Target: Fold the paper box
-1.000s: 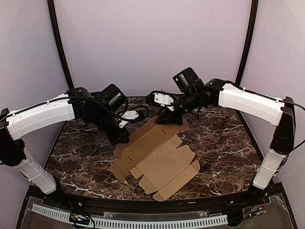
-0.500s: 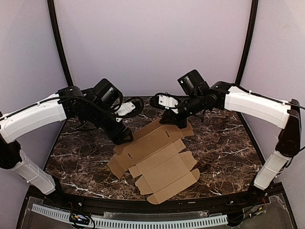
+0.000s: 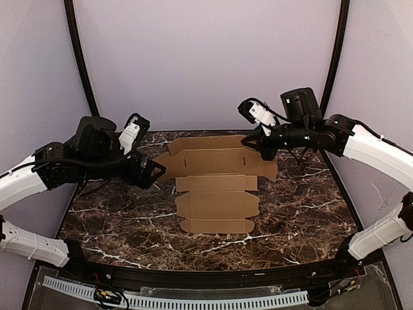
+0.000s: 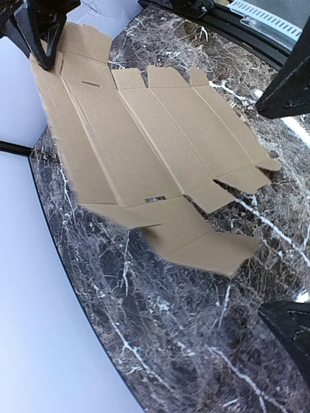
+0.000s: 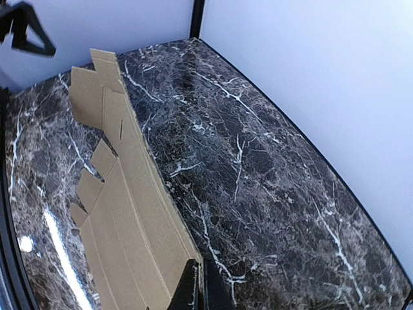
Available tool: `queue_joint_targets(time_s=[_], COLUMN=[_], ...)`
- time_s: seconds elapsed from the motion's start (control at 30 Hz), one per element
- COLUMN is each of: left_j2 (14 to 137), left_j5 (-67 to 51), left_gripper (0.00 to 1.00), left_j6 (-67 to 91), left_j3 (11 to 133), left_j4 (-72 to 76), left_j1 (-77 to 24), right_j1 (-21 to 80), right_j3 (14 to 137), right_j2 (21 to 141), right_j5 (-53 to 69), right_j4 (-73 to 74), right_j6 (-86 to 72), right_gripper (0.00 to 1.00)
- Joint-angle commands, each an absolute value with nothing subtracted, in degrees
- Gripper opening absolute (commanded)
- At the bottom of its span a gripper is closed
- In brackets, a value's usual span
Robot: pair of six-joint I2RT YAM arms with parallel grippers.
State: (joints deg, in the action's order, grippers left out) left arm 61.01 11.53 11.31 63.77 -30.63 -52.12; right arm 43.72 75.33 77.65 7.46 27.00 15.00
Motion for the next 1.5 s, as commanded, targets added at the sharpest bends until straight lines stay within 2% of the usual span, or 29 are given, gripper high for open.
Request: queue_joint_targets(time_s=[0.0, 0.2, 0.43, 0.67, 1.0, 1.27, 1.4, 1.47], left_j2=[55.25, 53.14, 57.0, 54.78, 47.5, 45.42, 45.9, 45.58], left_j5=[8.88, 6.25, 4.48, 3.15, 6.72, -0.5, -3.21, -3.4], left_gripper=[0.99, 0.99, 0.99, 0.99, 0.99, 0.98, 0.92, 0.84], left_j6=[20.23, 26.48, 26.72, 24.51, 17.15, 13.41, 12.9, 12.84], left_j3=[53.15, 41.05, 33.77, 32.39, 38.86, 41.58, 41.72, 41.48], left_j4=[-20.4, -10.05, 1.9, 6.66, -1.91, -1.33, -1.96, -1.83], left_j1=[-52.47, -52.47, -52.35, -51.65, -51.63, -51.59, -51.62, -51.66], right_j1=[43.24, 43.26, 43.32, 43.33, 43.59, 44.11, 44.38, 44.47], right_j3=[68.54, 59.08, 56.34, 55.29, 58.14, 60.13, 60.17, 60.19], right_j2=[72.88, 66.06, 61.39, 56.13, 54.43, 54.58, 55.04, 55.26], right_j5=[4.32, 5.53, 11.12, 15.68, 21.66, 24.65, 24.21, 23.71], right_j4=[18.72, 9.58, 8.81, 12.39, 20.66, 22.97, 23.32, 23.51], right_j6=[1.44, -8.2, -12.26, -11.48, -6.31, -4.82, -4.97, -5.05], right_gripper=[0.0, 0.0, 0.0, 0.0, 0.0, 0.0, 0.0, 0.0])
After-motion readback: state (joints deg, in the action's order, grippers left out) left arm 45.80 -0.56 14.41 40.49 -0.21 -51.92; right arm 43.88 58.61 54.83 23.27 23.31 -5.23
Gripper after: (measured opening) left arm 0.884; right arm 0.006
